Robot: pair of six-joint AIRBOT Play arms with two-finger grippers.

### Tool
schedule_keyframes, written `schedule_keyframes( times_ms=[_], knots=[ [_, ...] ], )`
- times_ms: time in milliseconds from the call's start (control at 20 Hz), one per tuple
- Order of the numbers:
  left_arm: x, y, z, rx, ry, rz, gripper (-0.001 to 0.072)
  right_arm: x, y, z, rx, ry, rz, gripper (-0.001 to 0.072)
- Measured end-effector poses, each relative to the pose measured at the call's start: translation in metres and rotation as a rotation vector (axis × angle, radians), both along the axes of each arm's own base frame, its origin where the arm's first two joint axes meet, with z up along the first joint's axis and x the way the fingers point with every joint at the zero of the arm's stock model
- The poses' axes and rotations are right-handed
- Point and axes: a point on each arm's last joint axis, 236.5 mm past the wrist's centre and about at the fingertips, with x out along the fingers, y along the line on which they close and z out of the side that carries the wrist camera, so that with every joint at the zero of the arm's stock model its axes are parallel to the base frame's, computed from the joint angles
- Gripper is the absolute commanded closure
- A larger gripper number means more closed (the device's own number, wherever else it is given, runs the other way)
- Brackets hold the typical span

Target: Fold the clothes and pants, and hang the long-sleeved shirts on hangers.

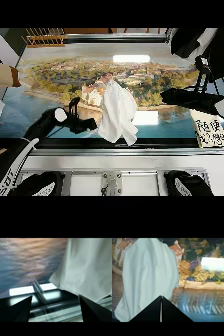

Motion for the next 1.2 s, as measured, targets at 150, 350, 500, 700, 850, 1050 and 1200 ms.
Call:
schedule_keyframes(
  times_ms=[150, 350, 500, 700, 850, 1050, 1200],
  knots=[
    [-0.019, -0.015, -0.021, -0.035, 0.056, 0.049, 0.0095, 0.0, 0.0, 0.0, 0.001, 0.001, 0.0, 0.0701],
    [-0.015, -0.046, -0.031, -0.066, 0.086, 0.051, 0.0096, 0.0, 0.001, 0.0, 0.008, 0.003, 0.0, 0.0701],
    [-0.007, -0.069, -0.033, -0.077, 0.09, 0.02, 0.0385, -0.001, 0.002, 0.0, 0.009, 0.007, 0.002, 0.0701],
    [0.006, -0.084, -0.031, -0.084, 0.077, 0.001, 0.0698, -0.001, 0.002, -0.001, 0.009, 0.009, 0.002, 0.0701],
    [0.034, -0.064, -0.015, -0.055, 0.013, -0.001, 0.0698, 0.0, 0.001, -0.004, 0.004, 0.018, 0.002, 0.0701],
    [0.092, 0.015, 0.044, 0.024, -0.156, 0.076, 0.0698, 0.009, 0.0, -0.028, 0.002, 0.088, -0.01, 0.065],
    [0.115, 0.085, 0.087, 0.077, -0.261, 0.191, 0.0698, 0.02, 0.001, -0.068, 0.008, 0.198, -0.013, 0.0106]
  ],
)
